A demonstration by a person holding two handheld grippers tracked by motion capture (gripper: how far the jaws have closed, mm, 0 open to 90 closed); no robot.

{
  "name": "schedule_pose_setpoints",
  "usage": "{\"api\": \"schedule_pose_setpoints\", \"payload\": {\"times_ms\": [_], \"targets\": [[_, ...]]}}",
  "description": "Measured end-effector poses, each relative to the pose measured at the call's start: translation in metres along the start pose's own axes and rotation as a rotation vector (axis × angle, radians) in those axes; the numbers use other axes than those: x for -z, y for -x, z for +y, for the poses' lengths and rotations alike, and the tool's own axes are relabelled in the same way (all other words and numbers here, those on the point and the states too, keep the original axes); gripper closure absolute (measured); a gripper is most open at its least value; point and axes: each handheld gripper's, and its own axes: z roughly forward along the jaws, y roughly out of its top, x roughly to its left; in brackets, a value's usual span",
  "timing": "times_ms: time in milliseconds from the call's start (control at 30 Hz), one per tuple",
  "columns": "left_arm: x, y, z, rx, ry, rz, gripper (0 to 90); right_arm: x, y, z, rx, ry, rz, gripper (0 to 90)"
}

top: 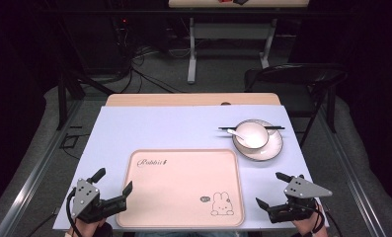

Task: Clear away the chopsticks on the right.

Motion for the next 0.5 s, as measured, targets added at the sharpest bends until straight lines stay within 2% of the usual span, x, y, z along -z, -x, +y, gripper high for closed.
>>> {"api": "schedule_pose_setpoints", "payload": {"times_ms": [500], "targets": [[-0.0001, 0.0002, 0.0001, -0.001, -0.003, 0.000, 6.7, -0.0029, 0.0021, 0.0003, 0.015, -0.047, 0.020, 0.0]]}}
